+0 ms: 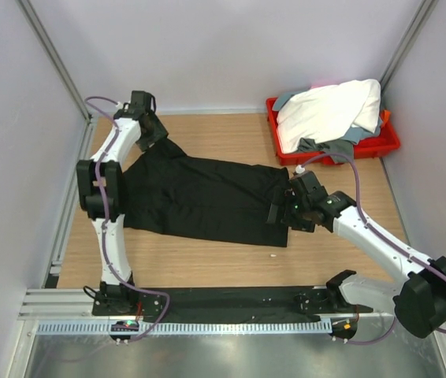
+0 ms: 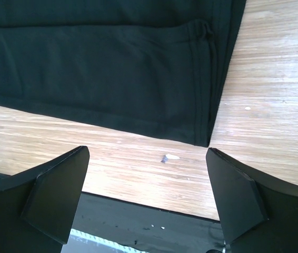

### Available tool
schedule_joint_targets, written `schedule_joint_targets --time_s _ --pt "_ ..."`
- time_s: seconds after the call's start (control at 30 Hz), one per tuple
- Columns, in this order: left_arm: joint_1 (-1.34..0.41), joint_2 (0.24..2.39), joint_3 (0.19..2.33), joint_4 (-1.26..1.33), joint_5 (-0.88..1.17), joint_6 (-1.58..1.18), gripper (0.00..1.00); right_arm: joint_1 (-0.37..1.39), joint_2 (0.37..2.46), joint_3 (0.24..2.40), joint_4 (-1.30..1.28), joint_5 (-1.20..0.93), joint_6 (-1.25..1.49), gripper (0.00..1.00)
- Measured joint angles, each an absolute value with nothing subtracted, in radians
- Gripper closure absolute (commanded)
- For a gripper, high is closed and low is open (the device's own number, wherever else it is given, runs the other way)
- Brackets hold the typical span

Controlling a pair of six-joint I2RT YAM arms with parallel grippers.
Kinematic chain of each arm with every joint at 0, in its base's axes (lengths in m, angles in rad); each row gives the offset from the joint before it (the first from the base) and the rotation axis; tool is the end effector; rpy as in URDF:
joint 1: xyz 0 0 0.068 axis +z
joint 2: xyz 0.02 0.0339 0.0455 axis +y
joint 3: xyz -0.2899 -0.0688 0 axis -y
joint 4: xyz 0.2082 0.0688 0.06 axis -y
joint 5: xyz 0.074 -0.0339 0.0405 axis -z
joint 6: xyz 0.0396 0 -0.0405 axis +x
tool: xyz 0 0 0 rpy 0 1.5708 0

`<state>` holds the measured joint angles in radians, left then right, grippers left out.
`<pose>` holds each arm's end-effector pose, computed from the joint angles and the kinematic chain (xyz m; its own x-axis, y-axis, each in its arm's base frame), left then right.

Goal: Fold and stack the t-shirts
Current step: Fold the tshirt

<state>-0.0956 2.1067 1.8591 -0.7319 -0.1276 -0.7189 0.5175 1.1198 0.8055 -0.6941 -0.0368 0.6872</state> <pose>0.4462 -0.0377 0.2759 -0.6378 -0.5950 -0.4891 -0.5261 0.8003 -0.2876 0.1477 0.0857 0.2710 -0.8928 0.2213 -0.3924 0.0711 0.9293 0.3623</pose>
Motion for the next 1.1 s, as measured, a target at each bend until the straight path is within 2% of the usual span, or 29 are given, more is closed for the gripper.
schedule_joint_targets --time_s 0.23,0.4,0.47,0.5,0.6,0.63,0.9,1.1 --pt "-0.110 2.444 2.243 -0.758 -0.111 -0.717 0.39 0.518 1.183 0.825 -0.704 -0.023 0.656 0.00" --pt "-0.130 2.575 2.368 -0.777 -0.120 -0.711 0.39 0.518 1.229 0.827 -0.698 -0.020 0.644 0.00" --pt "-0.134 2.578 2.385 -0.781 -0.121 -0.714 0.44 0.518 1.240 0.827 -0.693 -0.020 0.640 0.00" --pt "-0.136 2.578 2.389 -0.781 -0.123 -0.715 0.48 0.518 1.244 0.827 -0.690 -0.020 0.638 0.00" --pt "-0.139 2.580 2.389 -0.782 -0.129 -0.724 0.83 0.518 1.252 0.827 -0.682 -0.020 0.634 0.00" --pt "-0.139 2.582 2.389 -0.782 -0.131 -0.725 1.00 0.518 1.256 0.827 -0.680 -0.020 0.633 0.00" --pt "-0.139 2.560 2.366 -0.791 -0.132 -0.702 1.00 0.518 1.278 0.829 -0.662 -0.002 0.629 0.00" --pt "-0.139 2.326 2.149 -0.836 -0.166 -0.682 1.00 0.515 1.393 0.999 -0.688 0.062 0.607 0.00"
